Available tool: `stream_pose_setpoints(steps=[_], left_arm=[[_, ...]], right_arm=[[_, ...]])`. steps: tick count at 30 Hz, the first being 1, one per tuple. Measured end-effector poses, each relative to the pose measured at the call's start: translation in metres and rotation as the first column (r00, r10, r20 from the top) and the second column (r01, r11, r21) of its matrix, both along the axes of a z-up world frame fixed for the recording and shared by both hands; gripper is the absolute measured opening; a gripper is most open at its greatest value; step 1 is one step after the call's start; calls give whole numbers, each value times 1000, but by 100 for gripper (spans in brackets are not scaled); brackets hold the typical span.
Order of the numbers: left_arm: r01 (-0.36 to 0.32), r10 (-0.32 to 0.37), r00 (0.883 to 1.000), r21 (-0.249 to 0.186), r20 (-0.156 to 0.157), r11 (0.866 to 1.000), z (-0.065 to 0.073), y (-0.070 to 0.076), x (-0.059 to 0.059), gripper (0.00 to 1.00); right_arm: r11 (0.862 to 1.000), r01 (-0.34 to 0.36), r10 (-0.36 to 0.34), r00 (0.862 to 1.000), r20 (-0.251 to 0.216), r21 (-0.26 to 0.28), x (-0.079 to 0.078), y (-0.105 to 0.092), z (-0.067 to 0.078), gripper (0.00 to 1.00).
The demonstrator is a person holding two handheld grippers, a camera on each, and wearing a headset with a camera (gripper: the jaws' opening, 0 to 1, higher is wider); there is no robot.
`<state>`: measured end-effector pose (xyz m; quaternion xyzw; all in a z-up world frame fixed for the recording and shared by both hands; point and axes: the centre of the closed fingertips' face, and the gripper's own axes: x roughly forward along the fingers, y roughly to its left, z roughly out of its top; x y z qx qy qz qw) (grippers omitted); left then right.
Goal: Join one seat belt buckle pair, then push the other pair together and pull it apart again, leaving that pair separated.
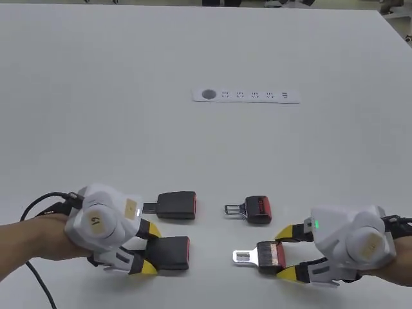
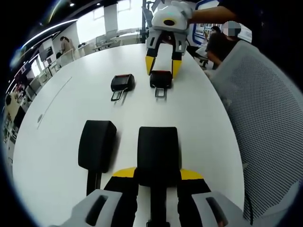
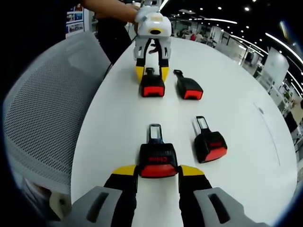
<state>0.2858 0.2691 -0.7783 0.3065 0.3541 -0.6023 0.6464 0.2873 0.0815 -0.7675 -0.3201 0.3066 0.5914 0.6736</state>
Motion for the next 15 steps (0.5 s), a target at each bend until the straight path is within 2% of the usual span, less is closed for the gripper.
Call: stream_pose_setpoints(steps=[15], left_arm=[[-4,4,1000,17,-12,1000,-1,2,1,33]], right_arm=[[1000,-2,2,1000,-2,16,2,12,1,30]])
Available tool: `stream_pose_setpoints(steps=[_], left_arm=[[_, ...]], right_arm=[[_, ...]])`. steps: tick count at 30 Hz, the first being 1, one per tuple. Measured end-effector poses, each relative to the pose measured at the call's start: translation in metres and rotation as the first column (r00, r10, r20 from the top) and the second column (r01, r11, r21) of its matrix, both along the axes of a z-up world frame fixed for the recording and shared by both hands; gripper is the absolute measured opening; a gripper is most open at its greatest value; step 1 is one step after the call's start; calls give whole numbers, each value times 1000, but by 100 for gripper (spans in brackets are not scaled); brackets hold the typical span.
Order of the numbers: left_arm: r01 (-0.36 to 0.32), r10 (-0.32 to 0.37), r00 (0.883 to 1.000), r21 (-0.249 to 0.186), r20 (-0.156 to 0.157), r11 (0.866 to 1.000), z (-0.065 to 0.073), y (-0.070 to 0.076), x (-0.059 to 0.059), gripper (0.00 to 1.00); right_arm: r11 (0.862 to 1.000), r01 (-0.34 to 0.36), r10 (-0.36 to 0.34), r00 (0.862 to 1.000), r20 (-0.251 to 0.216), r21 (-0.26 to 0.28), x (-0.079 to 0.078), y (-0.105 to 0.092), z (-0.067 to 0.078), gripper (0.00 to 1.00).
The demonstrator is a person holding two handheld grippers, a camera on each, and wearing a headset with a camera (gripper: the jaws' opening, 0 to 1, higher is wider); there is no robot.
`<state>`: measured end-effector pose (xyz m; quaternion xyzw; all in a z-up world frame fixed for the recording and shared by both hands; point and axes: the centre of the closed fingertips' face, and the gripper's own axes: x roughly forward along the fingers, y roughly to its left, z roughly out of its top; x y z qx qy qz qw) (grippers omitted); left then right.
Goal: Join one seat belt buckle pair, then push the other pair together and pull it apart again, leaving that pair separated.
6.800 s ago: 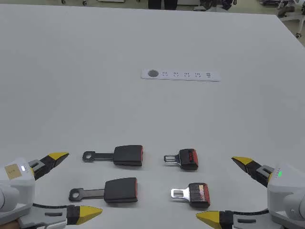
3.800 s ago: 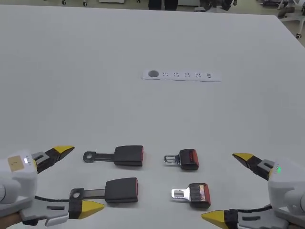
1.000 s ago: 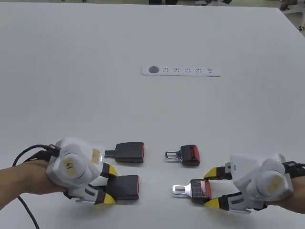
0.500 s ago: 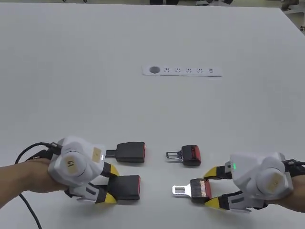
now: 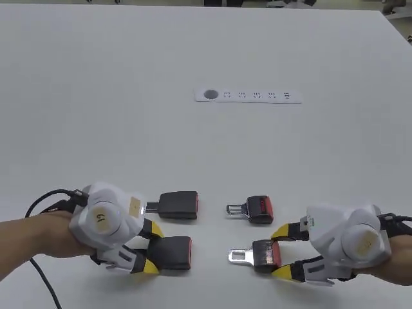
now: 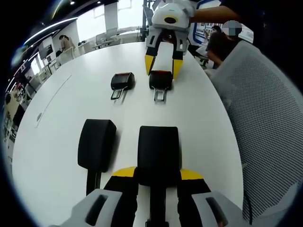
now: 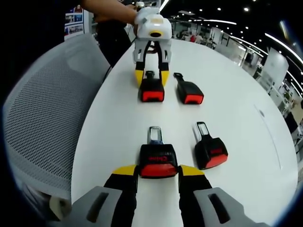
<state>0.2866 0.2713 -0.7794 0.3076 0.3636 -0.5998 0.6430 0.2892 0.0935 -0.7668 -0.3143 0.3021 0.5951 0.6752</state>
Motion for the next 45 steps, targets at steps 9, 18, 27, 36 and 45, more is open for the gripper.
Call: stream_pose_setpoints(steps=[9,18,27,36,45], left_arm=[[1,-1,1000,9,-2,1000,0,1,1,33],[-3,3,1000,15,-4,1000,1,0,1,33],[-10,10,1000,21,-8,1000,0,0,0,33],[-12,12,1000,22,-8,1000,1,0,0,33],[-7,7,1000,23,-8,1000,1,-1,0,33]], right_arm=[[1000,-8,8,1000,-3,8,-1,10,0,30],[1000,-15,15,1000,-1,20,1,22,1,30],[999,-28,28,1000,3,29,1,32,2,30],[999,-33,32,999,3,36,1,41,2,30],[998,-39,39,999,0,43,2,51,1,30]])
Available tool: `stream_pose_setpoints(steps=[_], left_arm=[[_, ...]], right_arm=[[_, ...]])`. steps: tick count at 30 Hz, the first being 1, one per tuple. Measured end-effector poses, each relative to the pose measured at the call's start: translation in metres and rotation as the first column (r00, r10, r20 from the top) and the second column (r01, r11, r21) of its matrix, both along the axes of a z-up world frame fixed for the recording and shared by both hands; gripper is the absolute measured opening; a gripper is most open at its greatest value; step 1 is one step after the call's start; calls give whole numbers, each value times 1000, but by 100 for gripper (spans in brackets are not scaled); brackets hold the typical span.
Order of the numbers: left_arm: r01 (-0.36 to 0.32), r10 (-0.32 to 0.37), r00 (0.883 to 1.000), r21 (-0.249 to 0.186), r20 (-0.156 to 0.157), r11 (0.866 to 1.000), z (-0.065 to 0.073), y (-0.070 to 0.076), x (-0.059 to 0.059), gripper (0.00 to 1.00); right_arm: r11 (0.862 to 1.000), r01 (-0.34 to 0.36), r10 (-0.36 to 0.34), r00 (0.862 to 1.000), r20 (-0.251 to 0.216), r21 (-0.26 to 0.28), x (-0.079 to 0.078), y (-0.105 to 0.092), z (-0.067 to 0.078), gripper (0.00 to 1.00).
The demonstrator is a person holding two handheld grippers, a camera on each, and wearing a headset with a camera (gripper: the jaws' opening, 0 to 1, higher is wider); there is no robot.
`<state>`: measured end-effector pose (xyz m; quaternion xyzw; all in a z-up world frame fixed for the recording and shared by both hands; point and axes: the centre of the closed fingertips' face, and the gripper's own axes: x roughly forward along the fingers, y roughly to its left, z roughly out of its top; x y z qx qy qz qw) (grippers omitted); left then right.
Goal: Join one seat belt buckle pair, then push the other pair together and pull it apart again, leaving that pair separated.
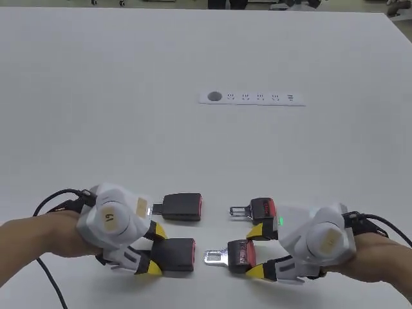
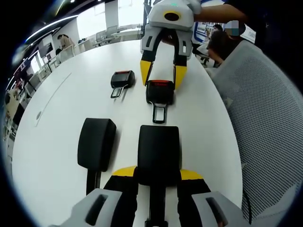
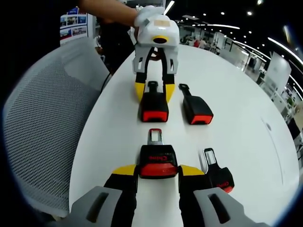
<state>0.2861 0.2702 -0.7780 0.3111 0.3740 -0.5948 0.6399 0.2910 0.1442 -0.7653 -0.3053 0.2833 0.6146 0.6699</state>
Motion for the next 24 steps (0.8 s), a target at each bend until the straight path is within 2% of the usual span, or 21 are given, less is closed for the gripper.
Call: stream_pose_setpoints(steps=[24], left_arm=[[1,-1,1000,2,-1,1000,-2,2,1,32]], right_arm=[[1000,0,0,1000,-16,9,-3,23,-3,30]])
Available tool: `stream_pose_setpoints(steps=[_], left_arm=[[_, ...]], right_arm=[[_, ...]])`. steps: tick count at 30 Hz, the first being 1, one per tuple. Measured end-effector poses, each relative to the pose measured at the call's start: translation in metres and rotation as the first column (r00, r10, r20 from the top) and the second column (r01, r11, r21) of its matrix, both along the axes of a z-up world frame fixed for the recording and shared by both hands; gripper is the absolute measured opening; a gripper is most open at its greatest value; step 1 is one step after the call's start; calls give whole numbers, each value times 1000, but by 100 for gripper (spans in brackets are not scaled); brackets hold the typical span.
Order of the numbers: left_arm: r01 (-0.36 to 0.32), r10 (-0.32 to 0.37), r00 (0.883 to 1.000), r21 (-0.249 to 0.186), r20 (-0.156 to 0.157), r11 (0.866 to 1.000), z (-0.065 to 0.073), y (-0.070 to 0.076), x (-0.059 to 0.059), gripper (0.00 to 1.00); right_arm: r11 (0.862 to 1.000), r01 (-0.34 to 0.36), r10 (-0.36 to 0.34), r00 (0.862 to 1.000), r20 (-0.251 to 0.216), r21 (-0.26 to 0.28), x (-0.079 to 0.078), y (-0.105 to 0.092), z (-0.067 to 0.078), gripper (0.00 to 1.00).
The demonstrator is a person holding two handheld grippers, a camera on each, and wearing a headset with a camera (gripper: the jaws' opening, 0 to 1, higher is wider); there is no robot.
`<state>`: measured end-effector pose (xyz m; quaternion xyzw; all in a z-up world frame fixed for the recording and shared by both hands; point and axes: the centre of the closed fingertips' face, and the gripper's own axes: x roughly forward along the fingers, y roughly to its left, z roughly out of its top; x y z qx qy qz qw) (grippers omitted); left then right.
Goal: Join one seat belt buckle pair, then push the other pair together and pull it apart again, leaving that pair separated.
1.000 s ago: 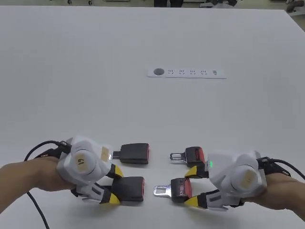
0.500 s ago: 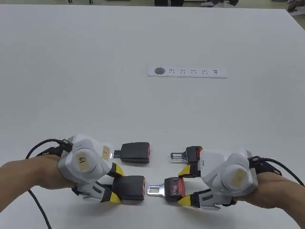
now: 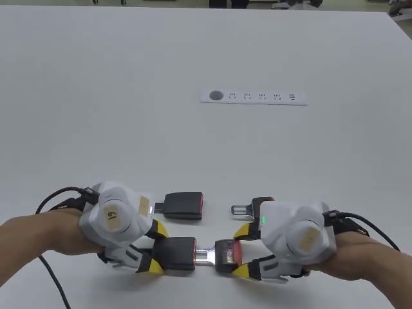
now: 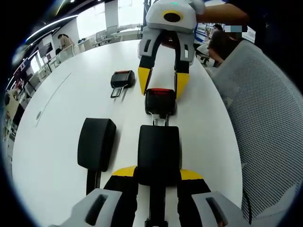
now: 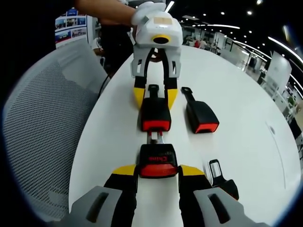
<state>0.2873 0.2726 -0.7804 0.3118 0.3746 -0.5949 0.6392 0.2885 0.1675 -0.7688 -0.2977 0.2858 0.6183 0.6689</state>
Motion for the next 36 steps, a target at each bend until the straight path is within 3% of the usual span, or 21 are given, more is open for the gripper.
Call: stream_pose_setpoints(steps=[36], left_arm=[[13,-12,1000,-5,8,1000,1,-1,0,32]], right_arm=[[1000,1,-1,1000,8,18,-1,10,-2,29]])
